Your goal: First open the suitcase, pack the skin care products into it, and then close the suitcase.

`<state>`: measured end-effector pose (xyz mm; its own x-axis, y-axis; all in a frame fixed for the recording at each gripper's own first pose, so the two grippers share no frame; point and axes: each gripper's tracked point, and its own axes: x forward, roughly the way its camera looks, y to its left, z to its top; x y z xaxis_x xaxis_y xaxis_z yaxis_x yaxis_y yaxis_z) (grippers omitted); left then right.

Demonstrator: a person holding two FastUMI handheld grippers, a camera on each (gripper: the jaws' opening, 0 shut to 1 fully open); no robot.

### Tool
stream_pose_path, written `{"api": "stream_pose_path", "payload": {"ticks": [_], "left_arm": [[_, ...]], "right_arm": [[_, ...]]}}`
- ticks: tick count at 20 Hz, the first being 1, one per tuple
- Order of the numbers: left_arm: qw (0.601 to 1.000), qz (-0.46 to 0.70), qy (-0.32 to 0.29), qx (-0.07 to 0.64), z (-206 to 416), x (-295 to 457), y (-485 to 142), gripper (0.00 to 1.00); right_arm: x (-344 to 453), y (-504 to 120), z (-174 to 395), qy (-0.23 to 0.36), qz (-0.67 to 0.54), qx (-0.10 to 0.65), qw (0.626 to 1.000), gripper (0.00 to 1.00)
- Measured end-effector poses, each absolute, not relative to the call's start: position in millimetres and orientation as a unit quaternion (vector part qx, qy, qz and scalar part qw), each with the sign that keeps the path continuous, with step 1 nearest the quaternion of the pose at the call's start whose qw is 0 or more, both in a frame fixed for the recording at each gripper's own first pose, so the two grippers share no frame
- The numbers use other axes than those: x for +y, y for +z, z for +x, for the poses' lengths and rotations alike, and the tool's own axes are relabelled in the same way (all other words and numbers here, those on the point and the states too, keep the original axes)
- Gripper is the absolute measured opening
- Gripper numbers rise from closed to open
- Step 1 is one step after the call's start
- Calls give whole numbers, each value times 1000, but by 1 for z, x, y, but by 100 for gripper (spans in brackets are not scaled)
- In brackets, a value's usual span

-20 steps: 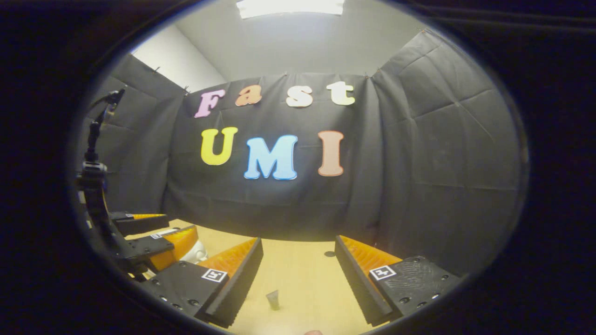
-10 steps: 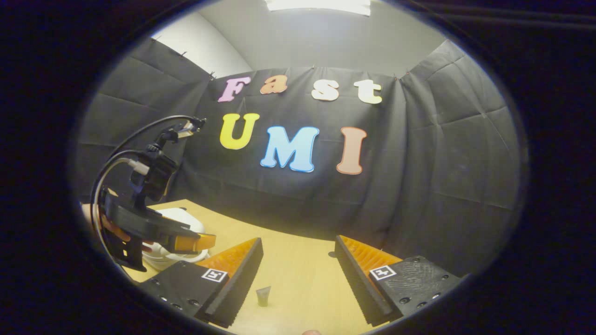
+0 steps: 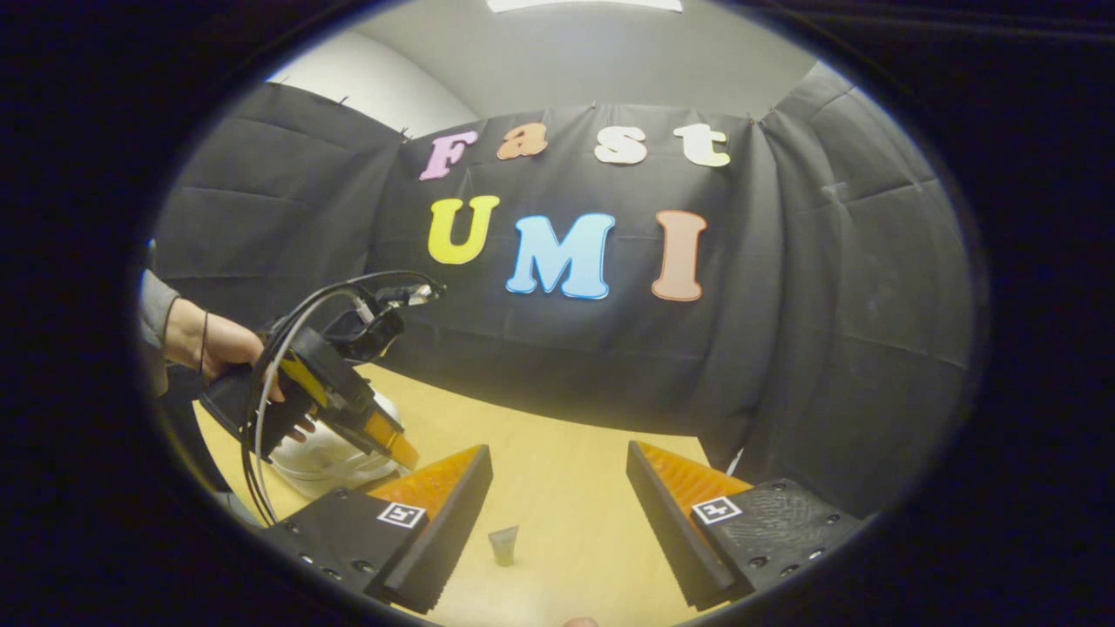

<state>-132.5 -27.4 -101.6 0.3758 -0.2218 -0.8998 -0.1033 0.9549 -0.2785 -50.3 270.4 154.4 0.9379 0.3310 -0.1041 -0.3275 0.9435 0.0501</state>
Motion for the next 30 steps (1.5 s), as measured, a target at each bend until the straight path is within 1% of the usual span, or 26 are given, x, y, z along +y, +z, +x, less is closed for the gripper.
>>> {"api": "stream_pose_path", "payload": {"ticks": [4,7,9,10,11,12,13,14,15,16,17,18,23,27,30], "left_arm": [[768,-157,-46,619,-149,-25,-111,95],[746,-177,-62,639,-153,-31,-105,93],[740,-174,-66,646,-148,-33,-116,80],[738,-174,-70,648,-146,-37,-121,65],[735,-170,-71,653,-147,-31,-124,63],[730,-163,-74,659,-149,-27,-130,41],[724,-166,-83,664,-152,-26,-130,29],[719,-157,-90,671,-156,-22,-129,32],[718,-154,-89,673,-157,-18,-129,28],[718,-152,-95,672,-156,-19,-126,21],[721,-152,-102,669,-157,-22,-121,21],[724,-153,-107,664,-152,-23,-116,18],[733,-159,-115,652,-151,-13,-76,18],[754,-148,-126,628,-146,12,-6,18],[779,-141,-116,599,-133,61,54,18]], "right_arm": [[278,149,-48,153,20,69,986,94],[281,148,-52,138,15,79,987,95],[283,148,-56,129,12,84,988,94],[283,147,-58,124,9,85,989,95],[283,149,-59,117,6,86,989,95],[284,149,-61,111,7,87,990,95],[285,151,-63,105,10,87,991,95],[287,151,-65,102,13,89,991,95],[289,151,-67,99,15,93,991,95],[291,149,-69,97,15,96,991,94],[293,151,-71,93,15,96,991,94],[293,153,-72,90,15,95,991,95],[300,157,-78,87,14,93,992,95],[308,160,-79,94,14,89,991,95],[311,162,-80,96,14,85,992,95]]}}
